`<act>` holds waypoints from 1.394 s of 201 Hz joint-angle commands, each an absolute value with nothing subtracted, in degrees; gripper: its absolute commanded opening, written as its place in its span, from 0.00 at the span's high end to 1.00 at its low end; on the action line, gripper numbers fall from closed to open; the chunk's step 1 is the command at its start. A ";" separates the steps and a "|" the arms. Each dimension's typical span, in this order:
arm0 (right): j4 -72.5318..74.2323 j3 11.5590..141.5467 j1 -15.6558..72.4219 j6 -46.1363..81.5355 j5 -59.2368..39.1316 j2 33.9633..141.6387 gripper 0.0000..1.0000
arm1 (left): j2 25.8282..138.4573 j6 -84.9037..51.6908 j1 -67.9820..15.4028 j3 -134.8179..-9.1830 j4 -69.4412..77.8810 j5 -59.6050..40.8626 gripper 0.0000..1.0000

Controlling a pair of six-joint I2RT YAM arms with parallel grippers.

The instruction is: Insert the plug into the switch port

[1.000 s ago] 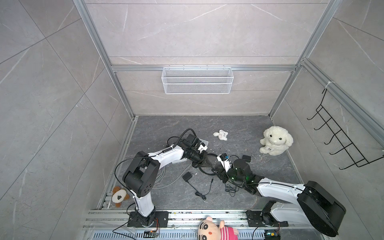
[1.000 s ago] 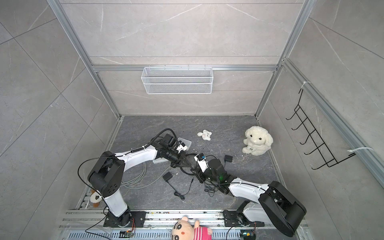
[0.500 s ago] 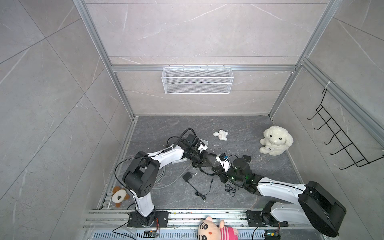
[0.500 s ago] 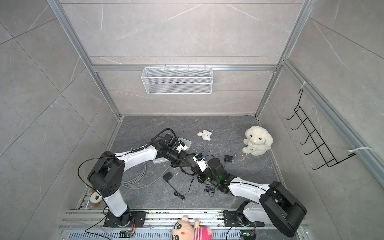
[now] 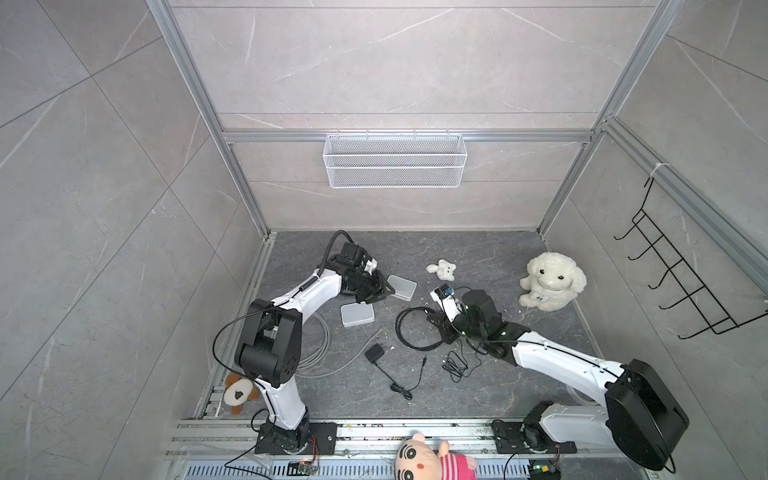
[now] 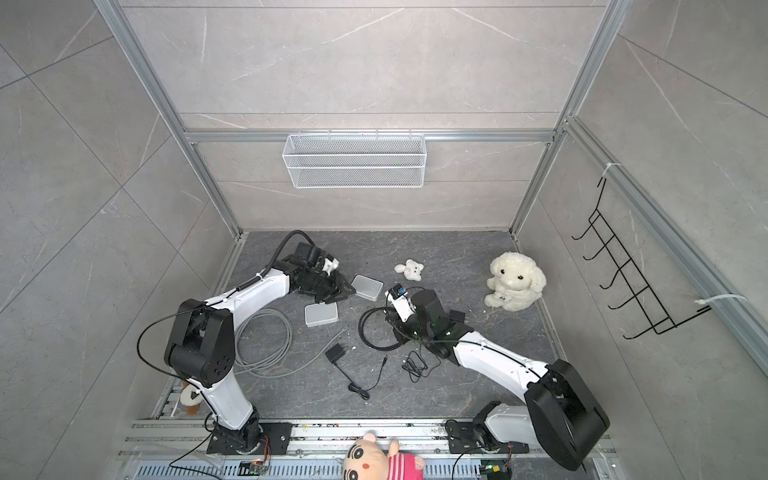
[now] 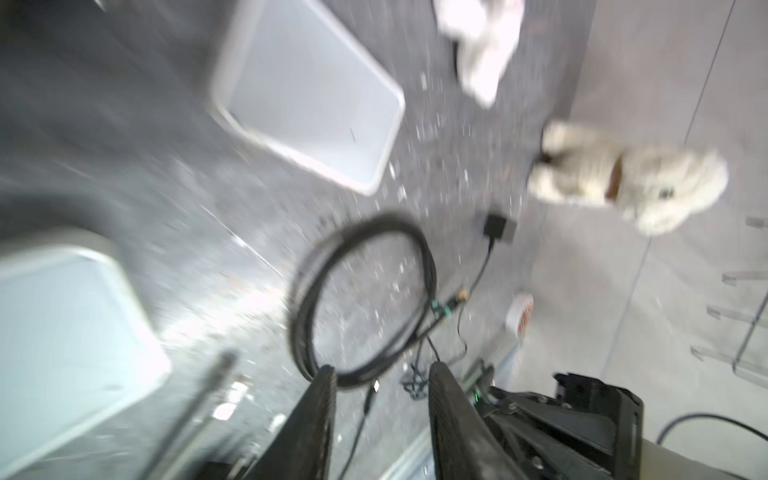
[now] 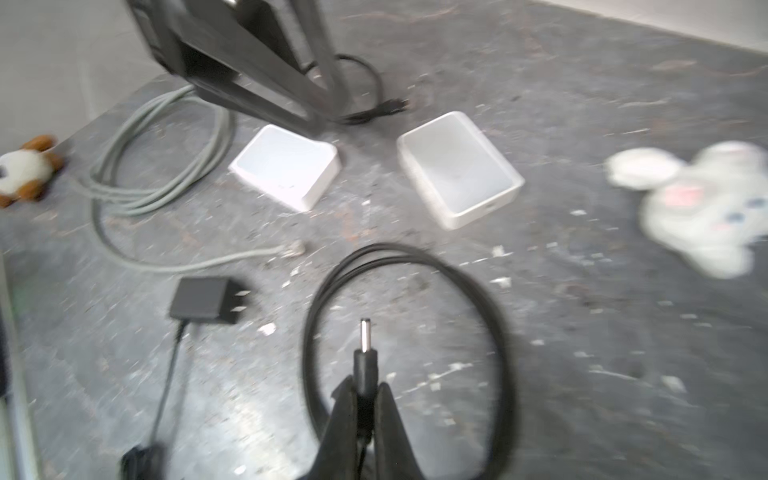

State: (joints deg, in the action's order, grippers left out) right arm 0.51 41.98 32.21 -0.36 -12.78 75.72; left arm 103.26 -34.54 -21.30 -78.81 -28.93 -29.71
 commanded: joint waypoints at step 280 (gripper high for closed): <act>-26.64 85.19 16.60 -30.58 -15.01 109.21 0.88 | 139.27 -15.53 -18.63 -122.83 -48.62 -31.73 0.54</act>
State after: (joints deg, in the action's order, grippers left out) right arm -21.65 82.50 13.76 -24.84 -5.89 103.59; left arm 138.17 -21.47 -18.96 -121.23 -46.52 -26.24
